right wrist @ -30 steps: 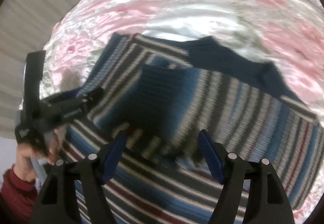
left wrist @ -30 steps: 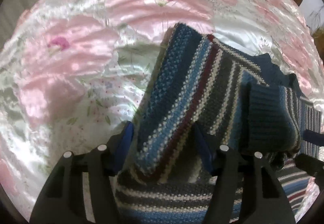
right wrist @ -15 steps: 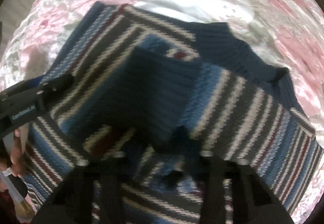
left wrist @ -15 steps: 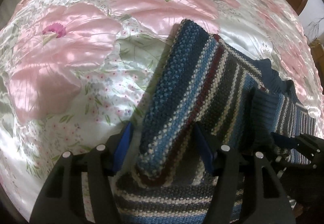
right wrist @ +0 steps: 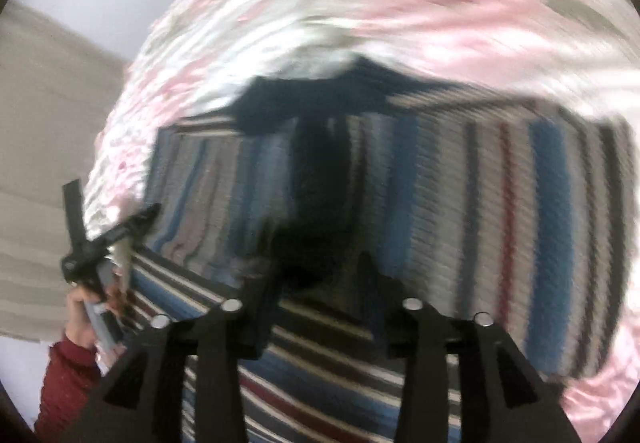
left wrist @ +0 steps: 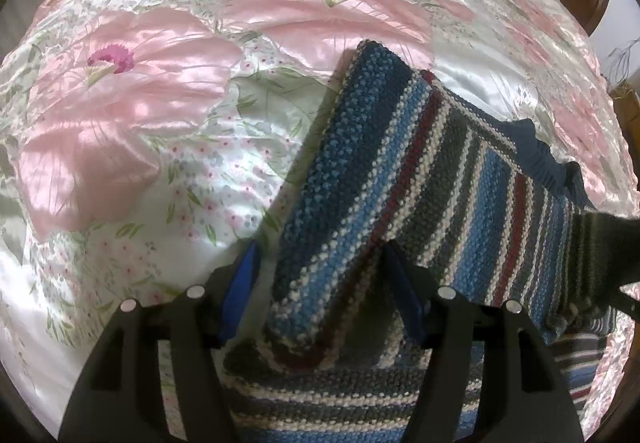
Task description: Fold small clothes
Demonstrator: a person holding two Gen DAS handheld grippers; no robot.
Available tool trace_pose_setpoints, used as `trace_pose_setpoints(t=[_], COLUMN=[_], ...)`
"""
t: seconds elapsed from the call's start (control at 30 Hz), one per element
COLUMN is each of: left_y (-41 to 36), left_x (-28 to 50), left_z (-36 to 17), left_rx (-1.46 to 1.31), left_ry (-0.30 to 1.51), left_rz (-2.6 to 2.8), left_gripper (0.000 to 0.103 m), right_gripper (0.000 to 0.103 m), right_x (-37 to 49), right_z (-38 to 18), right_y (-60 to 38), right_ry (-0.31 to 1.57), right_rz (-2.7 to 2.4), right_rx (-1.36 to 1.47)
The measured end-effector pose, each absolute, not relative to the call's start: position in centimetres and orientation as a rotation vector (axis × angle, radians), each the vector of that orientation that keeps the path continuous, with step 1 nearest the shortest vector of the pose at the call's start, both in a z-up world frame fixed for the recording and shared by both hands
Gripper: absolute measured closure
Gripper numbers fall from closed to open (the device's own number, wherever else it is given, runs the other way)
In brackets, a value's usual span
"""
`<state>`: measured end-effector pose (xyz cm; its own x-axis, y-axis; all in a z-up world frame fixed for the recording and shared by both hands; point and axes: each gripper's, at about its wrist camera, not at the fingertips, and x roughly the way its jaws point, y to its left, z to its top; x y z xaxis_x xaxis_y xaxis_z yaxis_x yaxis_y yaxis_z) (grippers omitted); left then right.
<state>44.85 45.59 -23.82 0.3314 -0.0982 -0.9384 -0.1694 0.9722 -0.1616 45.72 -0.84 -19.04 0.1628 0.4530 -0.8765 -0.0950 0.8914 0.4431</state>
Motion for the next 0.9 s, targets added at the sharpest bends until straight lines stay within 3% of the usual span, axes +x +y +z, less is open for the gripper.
trace_pose_setpoints(t=[0.07,0.1,0.13,0.37,0.4,0.57,0.73,0.87,0.9], left_y=[45.5,45.4,45.4,43.6,43.5,43.2,42.6,41.7,41.5], left_x=[44.7,44.6,44.5,42.2,42.0,41.9,41.0,40.8,40.6], left_z=[-23.7,-23.5,-23.4,-22.3,-22.3,-22.3,-21.4,-22.7,-22.7], left_rx=[-0.242,-0.243,-0.244,-0.156,-0.150,-0.125,-0.123,-0.066,-0.057], left_ry=[1.234,1.233,1.231,1.173,1.170,1.164,1.097,1.115,1.111], left_rz=[0.050,0.055,0.061,0.083,0.082,0.089,0.104,0.121,0.123], left_gripper=[0.039,0.039,0.039,0.035,0.034,0.033,0.030,0.029,0.029], right_gripper=[0.048,0.037,0.033,0.017,0.025,0.087,0.095,0.094,0.087], right_x=[44.8,44.4,44.1,46.4,47.0,48.2,48.1,48.4,48.2], right_z=[-20.0,-20.6,-21.2,-22.9,-23.1,-21.9,-17.7,-21.2,-22.3], right_y=[-4.2,-5.4,-6.7,-7.4,-6.6,-3.6,-4.9,-4.8,-4.7], right_ry=[1.363,1.365,1.364,1.354,1.372,1.367,1.187,1.287,1.333], right_rz=[0.355,0.347,0.347,0.421,0.405,0.365,0.390,0.325,0.309], right_rx=[0.360,0.393,0.452,0.657,0.628,0.411,0.421,0.335,0.325])
